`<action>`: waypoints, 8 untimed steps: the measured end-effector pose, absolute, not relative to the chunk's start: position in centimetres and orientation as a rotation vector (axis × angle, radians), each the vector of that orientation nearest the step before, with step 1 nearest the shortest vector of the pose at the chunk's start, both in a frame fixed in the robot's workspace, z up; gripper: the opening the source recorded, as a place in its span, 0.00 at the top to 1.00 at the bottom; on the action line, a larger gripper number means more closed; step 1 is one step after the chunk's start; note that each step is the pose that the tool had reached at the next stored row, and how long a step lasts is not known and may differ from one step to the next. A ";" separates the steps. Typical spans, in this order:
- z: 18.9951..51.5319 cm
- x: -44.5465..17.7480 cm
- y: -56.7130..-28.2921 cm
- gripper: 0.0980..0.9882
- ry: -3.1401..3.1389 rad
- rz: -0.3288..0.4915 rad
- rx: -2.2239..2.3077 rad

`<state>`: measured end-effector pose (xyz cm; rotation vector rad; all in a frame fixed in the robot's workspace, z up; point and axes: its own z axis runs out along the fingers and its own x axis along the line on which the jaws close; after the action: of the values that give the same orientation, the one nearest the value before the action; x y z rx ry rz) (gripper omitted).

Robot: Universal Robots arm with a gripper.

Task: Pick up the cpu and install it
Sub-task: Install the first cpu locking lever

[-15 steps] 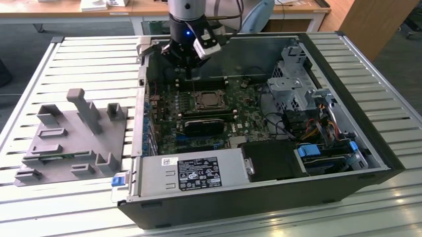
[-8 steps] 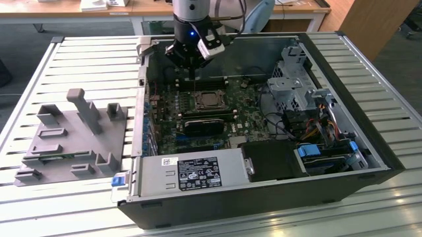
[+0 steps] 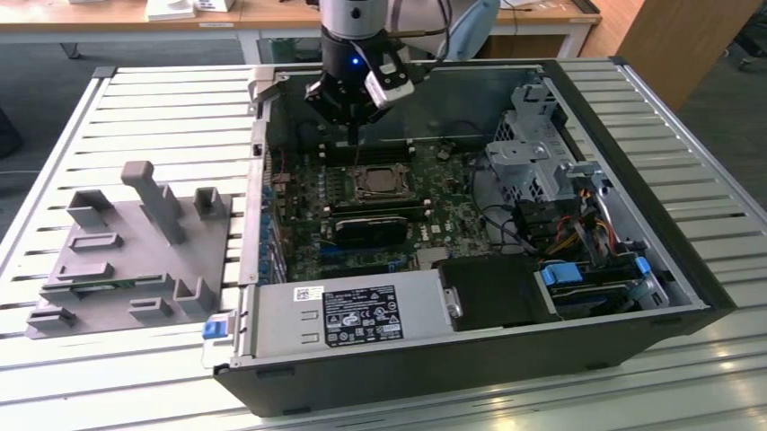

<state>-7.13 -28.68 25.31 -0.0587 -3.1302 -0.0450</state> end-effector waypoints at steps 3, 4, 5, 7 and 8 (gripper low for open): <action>25.3 -6.6 -28.7 0.99 -3.130 -0.045 -0.059; 25.2 -6.6 -28.7 0.99 -3.130 -0.045 -0.059; 25.2 -6.6 -28.7 0.99 -3.130 -0.045 -0.059; 25.2 -6.5 -28.7 0.99 -3.130 -0.045 -0.059; 25.2 -6.5 -28.7 0.99 -3.130 -0.046 -0.059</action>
<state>-6.51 -28.68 25.20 -0.0587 -3.1296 -0.0455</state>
